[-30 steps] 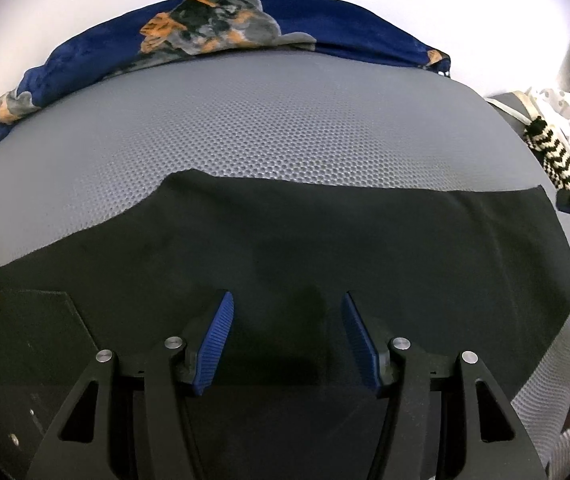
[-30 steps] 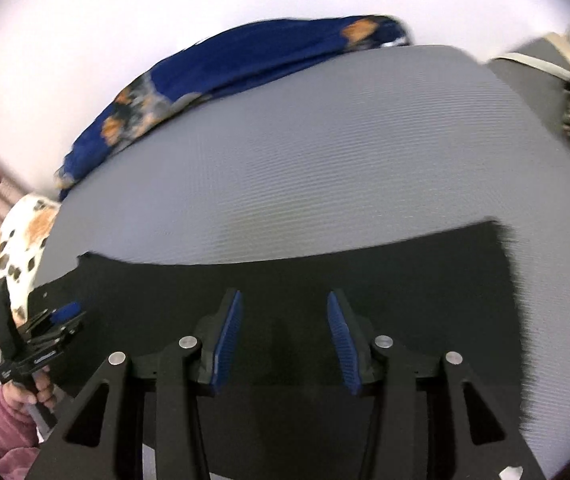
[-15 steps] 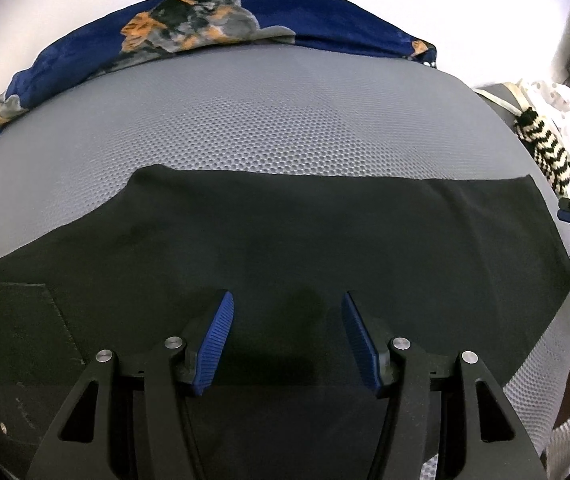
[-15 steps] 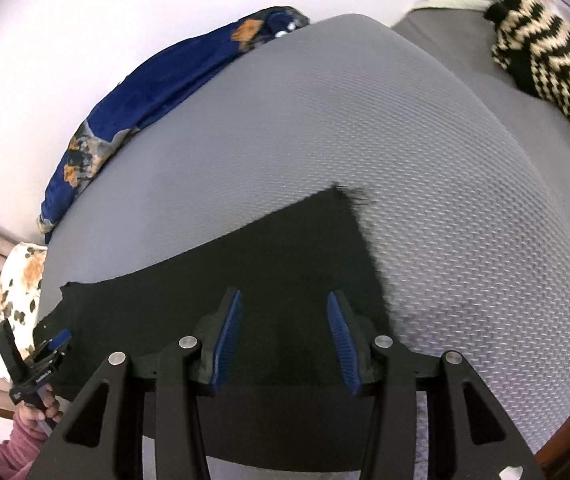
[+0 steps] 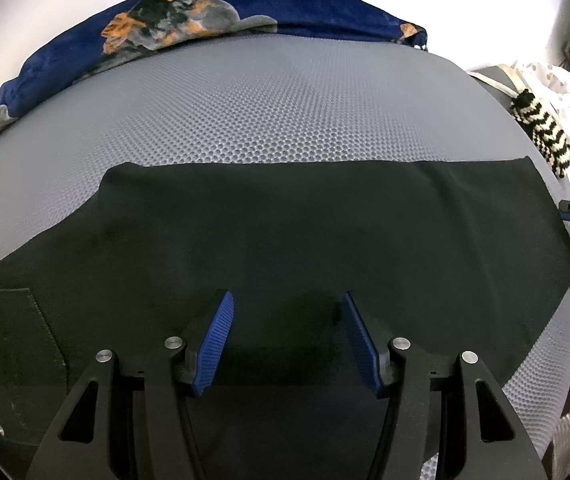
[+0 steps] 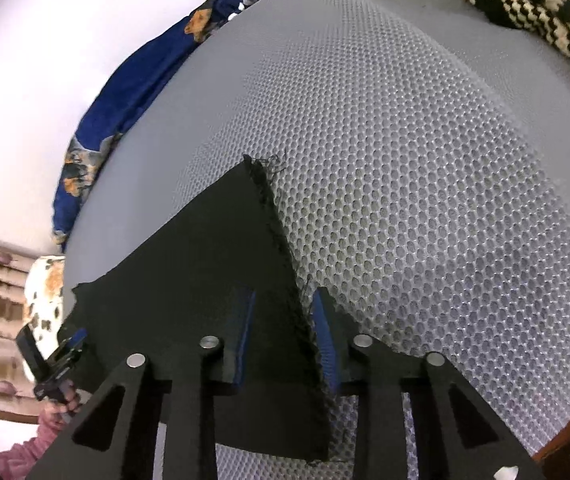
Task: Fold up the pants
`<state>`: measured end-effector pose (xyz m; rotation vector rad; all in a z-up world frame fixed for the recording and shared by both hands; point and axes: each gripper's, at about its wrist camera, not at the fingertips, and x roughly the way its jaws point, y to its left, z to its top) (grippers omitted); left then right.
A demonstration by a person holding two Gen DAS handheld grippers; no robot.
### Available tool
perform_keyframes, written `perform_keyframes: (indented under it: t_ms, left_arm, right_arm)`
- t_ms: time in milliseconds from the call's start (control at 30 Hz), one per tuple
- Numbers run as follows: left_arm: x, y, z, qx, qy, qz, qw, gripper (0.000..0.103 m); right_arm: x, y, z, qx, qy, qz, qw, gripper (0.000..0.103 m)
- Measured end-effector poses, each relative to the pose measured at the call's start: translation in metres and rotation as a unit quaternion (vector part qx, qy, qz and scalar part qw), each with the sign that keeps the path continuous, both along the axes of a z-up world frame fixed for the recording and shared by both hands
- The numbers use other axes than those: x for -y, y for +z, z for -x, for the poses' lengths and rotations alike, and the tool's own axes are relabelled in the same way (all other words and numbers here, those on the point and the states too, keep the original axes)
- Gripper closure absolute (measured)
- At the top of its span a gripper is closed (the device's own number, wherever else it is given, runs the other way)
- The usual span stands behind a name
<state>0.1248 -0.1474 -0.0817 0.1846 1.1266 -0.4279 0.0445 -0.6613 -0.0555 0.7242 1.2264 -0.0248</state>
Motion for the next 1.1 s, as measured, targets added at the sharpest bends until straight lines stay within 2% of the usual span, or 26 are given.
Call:
perform_keyframes:
  t_ms: [67, 100, 167, 400, 600, 700, 833, 1100]
  left_arm:
    - [0.001, -0.002, 0.000, 0.000, 0.000, -0.003, 1.0000, 0.046]
    - [0.002, -0.002, 0.000, 0.002, -0.002, -0.006, 1.0000, 0.046]
    - [0.004, -0.003, 0.000, 0.005, -0.005, -0.010, 0.9999, 0.044]
    - [0.007, -0.005, 0.000, 0.011, -0.007, -0.015, 0.9998, 0.041]
    - [0.010, -0.007, 0.001, 0.014, -0.004, -0.013, 0.9998, 0.038]
    - [0.010, -0.007, 0.001, 0.015, -0.004, -0.012, 0.9998, 0.038]
    - [0.008, -0.005, -0.001, 0.011, -0.002, -0.003, 0.9999, 0.038]
    - [-0.013, 0.011, -0.002, 0.015, 0.013, 0.027, 0.9994, 0.038]
  right_arm:
    - [0.005, -0.002, 0.002, 0.005, 0.003, -0.013, 1.000, 0.079]
    - [0.007, -0.003, 0.003, 0.010, 0.008, -0.020, 1.000, 0.085]
    - [0.009, -0.008, 0.005, 0.009, 0.017, -0.028, 0.999, 0.088]
    - [0.010, -0.016, 0.004, 0.042, 0.036, -0.074, 0.996, 0.088]
    - [0.004, -0.021, 0.002, 0.060, 0.020, -0.106, 0.992, 0.092]
    - [-0.004, -0.017, 0.002, 0.060, 0.010, -0.090, 0.994, 0.094]
    - [-0.023, -0.002, 0.002, 0.052, -0.008, -0.043, 0.998, 0.094]
    - [-0.063, 0.031, -0.010, 0.042, -0.026, -0.033, 0.998, 0.095]
